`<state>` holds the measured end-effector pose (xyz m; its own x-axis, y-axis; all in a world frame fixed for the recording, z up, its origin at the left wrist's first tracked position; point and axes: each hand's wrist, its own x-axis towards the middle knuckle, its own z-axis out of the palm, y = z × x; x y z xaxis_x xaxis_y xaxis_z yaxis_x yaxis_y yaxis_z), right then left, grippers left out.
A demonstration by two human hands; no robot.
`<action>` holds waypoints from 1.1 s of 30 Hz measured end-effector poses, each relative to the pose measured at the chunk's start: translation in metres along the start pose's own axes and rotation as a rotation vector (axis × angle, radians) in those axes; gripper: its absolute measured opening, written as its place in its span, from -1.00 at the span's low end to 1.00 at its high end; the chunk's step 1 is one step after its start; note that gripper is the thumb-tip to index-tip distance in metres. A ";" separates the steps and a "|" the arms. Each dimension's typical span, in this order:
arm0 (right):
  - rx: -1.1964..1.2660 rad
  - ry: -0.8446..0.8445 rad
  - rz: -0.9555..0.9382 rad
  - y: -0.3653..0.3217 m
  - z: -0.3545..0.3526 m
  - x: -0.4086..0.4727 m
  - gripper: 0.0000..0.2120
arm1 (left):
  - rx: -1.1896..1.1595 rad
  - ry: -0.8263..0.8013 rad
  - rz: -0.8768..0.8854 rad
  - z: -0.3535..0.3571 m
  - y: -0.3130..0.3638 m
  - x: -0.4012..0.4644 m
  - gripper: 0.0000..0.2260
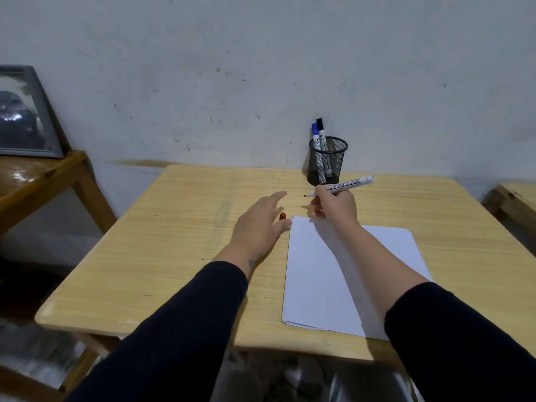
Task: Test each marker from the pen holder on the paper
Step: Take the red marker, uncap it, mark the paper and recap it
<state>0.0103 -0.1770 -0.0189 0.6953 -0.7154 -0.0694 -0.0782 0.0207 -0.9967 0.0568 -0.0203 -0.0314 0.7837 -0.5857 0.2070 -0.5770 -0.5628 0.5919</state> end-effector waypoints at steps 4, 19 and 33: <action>0.005 -0.096 -0.005 -0.013 -0.015 0.001 -0.88 | 0.309 -0.063 0.196 -0.015 0.002 0.014 -0.70; 0.442 -0.234 -0.044 -0.072 -0.044 -0.029 -0.91 | -0.757 0.181 -0.007 -0.035 0.053 0.036 -0.88; 0.485 -0.332 -0.027 -0.068 -0.055 -0.038 -0.92 | -0.747 0.102 0.062 -0.032 0.073 0.027 -0.89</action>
<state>-0.0496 -0.1896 0.0538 0.8853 -0.4643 0.0252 0.2240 0.3783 -0.8982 0.0427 -0.0584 0.0425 0.7932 -0.5260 0.3068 -0.3396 0.0360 0.9399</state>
